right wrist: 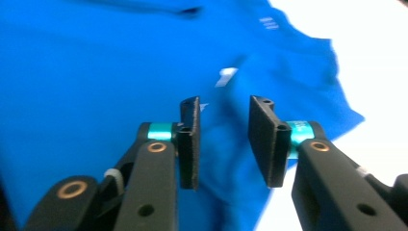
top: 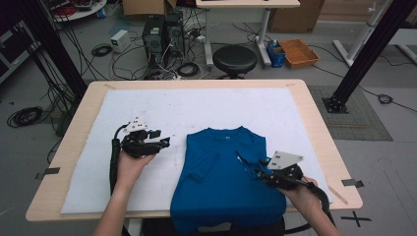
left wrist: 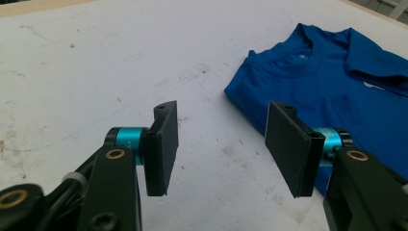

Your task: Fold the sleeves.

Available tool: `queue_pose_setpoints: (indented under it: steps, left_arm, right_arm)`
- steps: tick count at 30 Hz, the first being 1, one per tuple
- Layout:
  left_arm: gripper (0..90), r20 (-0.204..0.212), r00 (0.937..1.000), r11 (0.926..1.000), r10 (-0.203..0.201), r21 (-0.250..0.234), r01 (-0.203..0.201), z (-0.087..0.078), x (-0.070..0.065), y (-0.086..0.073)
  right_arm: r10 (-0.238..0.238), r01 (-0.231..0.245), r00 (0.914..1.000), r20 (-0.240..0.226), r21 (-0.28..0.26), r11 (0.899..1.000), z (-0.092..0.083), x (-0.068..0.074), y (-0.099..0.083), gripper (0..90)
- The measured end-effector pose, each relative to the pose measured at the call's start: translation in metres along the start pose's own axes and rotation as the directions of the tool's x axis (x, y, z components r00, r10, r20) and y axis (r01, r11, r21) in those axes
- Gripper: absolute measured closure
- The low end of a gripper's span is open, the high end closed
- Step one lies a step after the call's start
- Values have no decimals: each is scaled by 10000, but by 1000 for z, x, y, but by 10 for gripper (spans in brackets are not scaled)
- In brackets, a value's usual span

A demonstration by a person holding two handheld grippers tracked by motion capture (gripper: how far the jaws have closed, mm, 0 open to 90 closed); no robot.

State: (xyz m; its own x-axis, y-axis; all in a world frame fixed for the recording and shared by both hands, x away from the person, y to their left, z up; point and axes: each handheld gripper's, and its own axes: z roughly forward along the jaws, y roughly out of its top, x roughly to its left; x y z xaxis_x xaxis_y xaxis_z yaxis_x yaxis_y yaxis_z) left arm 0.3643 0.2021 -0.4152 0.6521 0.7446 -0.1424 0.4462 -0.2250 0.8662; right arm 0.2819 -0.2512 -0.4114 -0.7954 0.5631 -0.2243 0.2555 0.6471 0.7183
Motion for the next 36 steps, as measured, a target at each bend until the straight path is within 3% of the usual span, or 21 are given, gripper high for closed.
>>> queue_pose_setpoints:
  steps: [2, 4, 8, 11, 14, 15, 17, 19, 20, 23, 25, 29, 31, 32, 33, 34, 36]
  left_arm:
    - [457, 35, 10000, 10000, -9, -20, 9, 1, -1, 0]
    - [454, 66, 10000, 10000, -22, -23, 22, 2, -2, 1]
    - [453, 122, 9999, 10000, 61, 42, -62, 5, -5, 1]
    - [453, 141, 9999, 9999, 75, 112, -77, 7, -7, 2]
    - [453, 169, 9998, 9999, 76, 140, -78, 7, -8, 2]
    - [453, 169, 9998, 9999, 75, 129, -77, 7, -8, 2]
    - [453, 169, 9998, 9999, 69, 127, -71, 7, -8, 2]
    - [453, 171, 9998, 9999, 54, 142, -56, 8, -8, 1]
    - [453, 189, 9998, 9998, 72, 191, -76, 9, -8, 1]
    - [453, 223, 9997, 9997, 78, 218, -83, 10, -10, 1]
    - [453, 226, 9997, 9997, 106, 223, -111, 11, -10, 1]
    - [453, 243, 9996, 9996, 127, 260, -133, 12, -11, 1]
    - [453, 248, 9996, 9995, 122, 303, -130, 12, -12, 1]
    - [453, 266, 9996, 9995, 132, 273, -139, 12, -12, 1]
    - [453, 246, 9996, 9995, 125, 271, -132, 12, -12, 1]
    - [453, 242, 9996, 9995, 164, 253, -171, 11, -12, 2]
    - [453, 237, 9996, 9995, 145, 266, -151, 10, -12, 2]
  right_arm:
    - [567, -557, 9972, 485, -225, 9982, -7, -11, -2, 614]
    - [1264, -1231, 9877, 919, -404, 9916, -11, -24, -3, 599]
    - [2625, -2594, 9555, 1349, -400, 9649, -5, -56, -6, 581]
    - [3524, -3550, 9264, 1328, -43, 9349, 12, -79, -5, 591]
    - [4412, -4458, 8938, 802, 525, 8936, 33, -95, -4, 605]
    - [4753, -4786, 8779, 580, 744, 8749, 40, -99, -5, 607]
    - [5147, -5143, 8569, 275, 1138, 8501, 51, -104, -7, 642]
    - [5160, -5134, 8562, 250, 1522, 8446, 60, -107, -9, 720]
    - [5057, -5021, 8625, 213, 1620, 8495, 63, -107, -9, 785]
    - [4518, -4528, 8912, 414, 1428, 8801, 63, -107, -7, 899]
    - [4223, -4289, 9032, 768, 1276, 8943, 62, -108, -5, 900]
    - [3778, -3914, 9170, 1277, 1066, 9140, 61, -109, -5, 898]
    - [3810, -3941, 9150, 1330, 913, 9145, 60, -109, -4, 689]
    - [3885, -4018, 9107, 1405, 827, 9120, 57, -108, -4, 684]
    - [3852, -3962, 9137, 1299, 723, 9153, 53, -106, -3, 683]
    - [3767, -3864, 9175, 1276, 609, 9203, 48, -101, -1, 681]
    - [3434, -3482, 9333, 1054, 304, 9369, 34, -87, 3, 696]
